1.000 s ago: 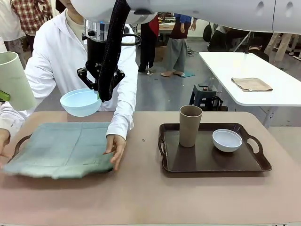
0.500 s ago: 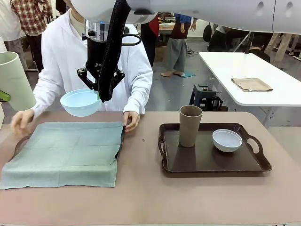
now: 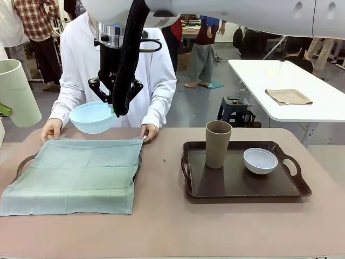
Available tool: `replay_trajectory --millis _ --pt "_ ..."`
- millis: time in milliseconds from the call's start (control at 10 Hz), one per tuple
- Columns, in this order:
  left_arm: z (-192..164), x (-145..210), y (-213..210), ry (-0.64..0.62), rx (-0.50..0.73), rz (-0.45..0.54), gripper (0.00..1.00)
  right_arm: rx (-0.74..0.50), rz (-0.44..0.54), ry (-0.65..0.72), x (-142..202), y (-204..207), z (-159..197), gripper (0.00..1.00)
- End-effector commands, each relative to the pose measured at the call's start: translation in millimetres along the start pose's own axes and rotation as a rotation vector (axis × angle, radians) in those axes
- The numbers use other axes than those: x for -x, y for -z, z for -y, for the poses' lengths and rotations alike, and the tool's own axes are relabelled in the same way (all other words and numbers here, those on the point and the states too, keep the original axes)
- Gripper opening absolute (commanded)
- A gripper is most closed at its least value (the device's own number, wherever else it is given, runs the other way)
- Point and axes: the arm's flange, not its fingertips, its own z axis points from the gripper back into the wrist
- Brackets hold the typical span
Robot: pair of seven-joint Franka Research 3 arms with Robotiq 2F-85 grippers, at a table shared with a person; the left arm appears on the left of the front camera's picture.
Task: Set up a tray with a mat and arrange the tableware.
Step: Place the Picnic Bowl and Reusable plastic cup back onto the Handle tray in front of the human's position.
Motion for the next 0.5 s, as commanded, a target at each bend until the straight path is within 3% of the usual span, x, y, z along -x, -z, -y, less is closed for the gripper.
replay_trajectory --millis 0,400 --pt "0.5 -1.5 -0.3 0.016 -0.004 -0.005 0.72 0.003 -0.001 -0.001 1.5 -0.8 0.6 0.00" --pt "0.5 -1.5 -0.3 0.016 -0.004 -0.005 0.72 0.003 -0.001 -0.001 1.5 -0.8 0.6 0.00"
